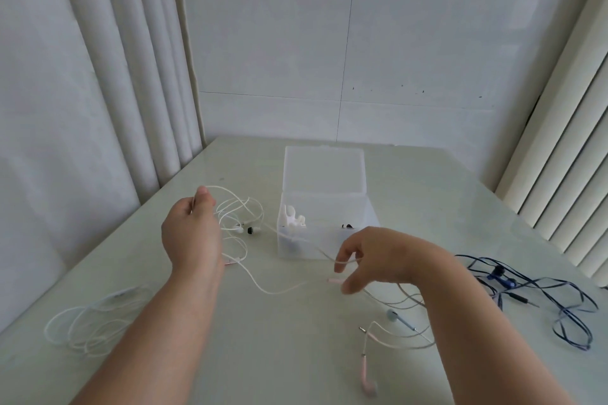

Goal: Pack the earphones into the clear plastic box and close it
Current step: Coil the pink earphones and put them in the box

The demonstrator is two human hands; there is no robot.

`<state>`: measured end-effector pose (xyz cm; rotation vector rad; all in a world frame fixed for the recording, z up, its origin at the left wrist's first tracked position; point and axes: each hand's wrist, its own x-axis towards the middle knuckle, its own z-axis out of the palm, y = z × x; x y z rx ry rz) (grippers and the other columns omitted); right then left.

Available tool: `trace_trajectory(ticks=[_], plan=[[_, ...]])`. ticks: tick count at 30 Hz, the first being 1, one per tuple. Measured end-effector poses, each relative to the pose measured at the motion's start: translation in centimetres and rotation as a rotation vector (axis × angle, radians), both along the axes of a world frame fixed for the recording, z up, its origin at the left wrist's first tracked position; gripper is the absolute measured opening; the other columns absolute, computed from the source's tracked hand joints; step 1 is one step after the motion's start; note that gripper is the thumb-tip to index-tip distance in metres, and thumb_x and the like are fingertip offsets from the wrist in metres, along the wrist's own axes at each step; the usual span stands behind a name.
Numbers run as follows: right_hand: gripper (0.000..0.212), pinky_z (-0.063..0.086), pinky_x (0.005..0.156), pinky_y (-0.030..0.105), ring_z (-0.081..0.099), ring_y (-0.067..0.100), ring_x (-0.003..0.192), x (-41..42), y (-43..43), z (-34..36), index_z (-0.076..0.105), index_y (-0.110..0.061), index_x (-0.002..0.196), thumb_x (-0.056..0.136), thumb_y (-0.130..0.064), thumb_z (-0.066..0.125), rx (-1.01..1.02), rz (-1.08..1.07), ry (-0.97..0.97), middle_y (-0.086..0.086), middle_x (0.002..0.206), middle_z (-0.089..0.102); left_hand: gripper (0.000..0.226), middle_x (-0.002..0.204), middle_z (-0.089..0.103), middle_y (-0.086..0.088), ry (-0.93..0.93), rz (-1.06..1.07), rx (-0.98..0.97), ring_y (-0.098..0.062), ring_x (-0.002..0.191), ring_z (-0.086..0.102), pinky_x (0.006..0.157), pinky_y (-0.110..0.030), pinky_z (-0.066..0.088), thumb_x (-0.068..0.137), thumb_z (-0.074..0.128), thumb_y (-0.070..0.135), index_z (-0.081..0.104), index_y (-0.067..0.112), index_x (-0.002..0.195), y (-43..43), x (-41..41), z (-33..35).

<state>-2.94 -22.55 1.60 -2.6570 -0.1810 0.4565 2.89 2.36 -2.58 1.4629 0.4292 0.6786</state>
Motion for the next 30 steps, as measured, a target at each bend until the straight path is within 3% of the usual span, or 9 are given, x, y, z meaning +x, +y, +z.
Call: trace_trajectory(ticks=[4,7,11,14,17,21,24,27,30], plan=[[0.024,0.041,0.068,0.024,0.047,-0.001,0.072,0.2,1.0,-0.9,0.072,-0.030,0.093,0.070,-0.032,0.081,-0.077,0.054,-0.021,-0.018,0.079,0.048,0.041,0.060,0.047,-0.004,0.001,0.005,0.000,-0.026,0.061,0.043,0.061,-0.039,0.039,0.084,0.051,0.051,0.060,0.012,0.072,0.1,0.2,0.0],[0.015,0.041,0.065,0.025,0.052,0.009,0.070,0.3,1.3,-0.9,0.071,-0.020,0.087,0.076,-0.029,0.076,-0.113,0.092,-0.028,-0.013,0.073,0.053,0.035,0.061,0.049,0.001,0.005,0.005,-0.024,-0.025,0.063,0.046,0.064,-0.037,0.040,0.087,0.051,0.048,0.061,0.020,0.069,0.1,0.2,-0.1],[0.016,0.024,0.046,0.023,0.030,0.015,0.052,-0.3,-0.1,0.9,0.059,-0.017,0.068,0.081,-0.017,0.068,0.319,0.011,0.079,-0.005,0.055,0.039,0.034,0.061,0.049,0.001,0.000,0.065,-0.087,-0.026,0.064,0.047,0.064,-0.037,0.040,0.088,0.049,0.047,0.059,0.023,0.066,0.5,0.3,0.0],[0.020,0.020,0.039,0.019,0.028,0.011,0.042,-1.0,-1.5,2.3,0.062,-0.008,0.071,0.090,-0.015,0.063,0.618,-0.057,0.107,0.002,0.054,0.053,0.032,0.064,0.050,0.004,-0.008,0.116,-0.136,-0.025,0.065,0.046,0.064,-0.035,0.039,0.090,0.050,0.044,0.058,0.024,0.067,0.9,0.4,0.3],[0.017,0.022,0.041,0.021,0.029,0.011,0.044,-0.7,-2.4,2.2,0.067,-0.002,0.078,0.088,-0.015,0.067,0.661,-0.118,0.077,0.002,0.053,0.046,0.030,0.066,0.050,0.006,-0.049,0.163,-0.107,-0.021,0.065,0.047,0.066,-0.030,0.039,0.094,0.050,0.039,0.060,0.018,0.073,1.1,0.3,0.4],[0.014,0.024,0.045,0.022,0.028,0.013,0.052,-0.2,-3.2,1.6,0.074,-0.009,0.080,0.089,-0.016,0.065,0.743,-0.166,0.025,0.000,0.057,0.038,0.032,0.065,0.050,0.002,-0.048,0.236,-0.070,-0.026,0.067,0.049,0.066,-0.034,0.042,0.094,0.047,0.039,0.060,0.011,0.082,1.3,0.3,0.4],[0.019,0.021,0.041,0.020,0.027,0.012,0.047,-0.3,-3.0,1.9,0.073,-0.012,0.080,0.092,-0.019,0.061,0.864,-0.179,-0.035,0.000,0.054,0.042,0.020,0.086,0.062,-0.006,0.020,0.275,-0.056,-0.033,0.086,0.061,0.077,-0.043,0.050,0.086,0.047,0.030,0.062,0.018,0.093,1.9,0.7,0.1],[0.019,0.018,0.043,0.022,0.025,0.012,0.046,-0.5,-2.2,2.2,0.072,-0.016,0.077,0.090,-0.024,0.062,0.928,-0.154,-0.106,-0.004,0.049,0.037,0.046,0.104,0.060,0.000,0.040,0.262,-0.024,-0.024,0.091,0.058,0.080,-0.033,0.045,0.077,0.046,0.010,0.059,0.025,0.119,1.8,0.2,0.6],[0.018,0.018,0.043,0.021,0.024,0.010,0.044,-0.5,-1.5,2.3,0.073,-0.014,0.078,0.091,-0.020,0.062,0.897,-0.108,-0.141,-0.007,0.049,0.034,0.041,0.108,0.054,0.001,-0.027,0.257,0.146,-0.020,0.095,0.054,0.082,-0.030,0.040,0.075,0.049,0.007,0.062,0.021,0.112,0.9,-1.2,1.6]])
